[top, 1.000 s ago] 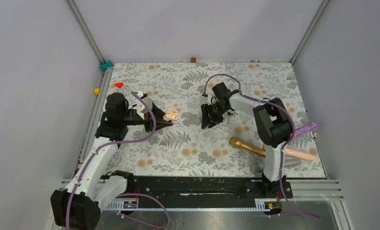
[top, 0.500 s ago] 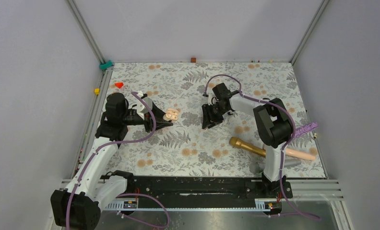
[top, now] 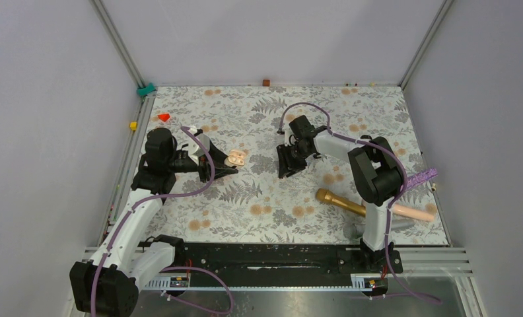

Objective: Insert the wireless bluetooth earbuds into the charging case
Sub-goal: Pick up the earbud from the center of the board.

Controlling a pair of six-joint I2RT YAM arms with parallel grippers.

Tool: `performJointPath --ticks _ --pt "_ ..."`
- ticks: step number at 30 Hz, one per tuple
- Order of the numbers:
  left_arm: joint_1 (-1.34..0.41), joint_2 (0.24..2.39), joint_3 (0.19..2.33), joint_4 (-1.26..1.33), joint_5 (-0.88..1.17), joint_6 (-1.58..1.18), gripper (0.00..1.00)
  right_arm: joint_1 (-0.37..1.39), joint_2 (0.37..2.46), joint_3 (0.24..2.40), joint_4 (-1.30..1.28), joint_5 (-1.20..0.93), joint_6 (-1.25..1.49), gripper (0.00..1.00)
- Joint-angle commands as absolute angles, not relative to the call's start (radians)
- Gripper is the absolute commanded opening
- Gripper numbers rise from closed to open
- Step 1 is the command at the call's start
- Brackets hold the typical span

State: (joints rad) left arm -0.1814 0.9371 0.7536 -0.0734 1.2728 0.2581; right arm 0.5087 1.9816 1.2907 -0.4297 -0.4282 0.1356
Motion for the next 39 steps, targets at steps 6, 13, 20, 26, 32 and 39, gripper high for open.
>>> performJointPath --ticks 6,13,20,26,32,39 --pt "-0.176 0.928 0.792 -0.057 1.294 0.278 0.0 0.549 1.989 1.256 -0.483 -0.353 0.109 0.44" --pt "-0.175 0.927 0.798 -0.078 1.294 0.296 0.0 0.551 1.989 1.253 -0.494 -0.336 0.095 0.43" --pt "-0.176 0.928 0.798 -0.078 1.295 0.296 0.0 0.551 1.98 1.248 -0.503 -0.327 0.088 0.41" --pt "-0.176 0.927 0.796 -0.078 1.296 0.296 0.0 0.551 1.964 1.24 -0.504 -0.334 0.088 0.42" --pt "-0.176 0.924 0.798 -0.078 1.294 0.294 0.0 0.551 1.969 1.237 -0.503 -0.338 0.087 0.42" --pt "-0.175 0.924 0.797 -0.078 1.295 0.295 0.0 0.549 1.994 1.244 -0.501 -0.337 0.094 0.4"
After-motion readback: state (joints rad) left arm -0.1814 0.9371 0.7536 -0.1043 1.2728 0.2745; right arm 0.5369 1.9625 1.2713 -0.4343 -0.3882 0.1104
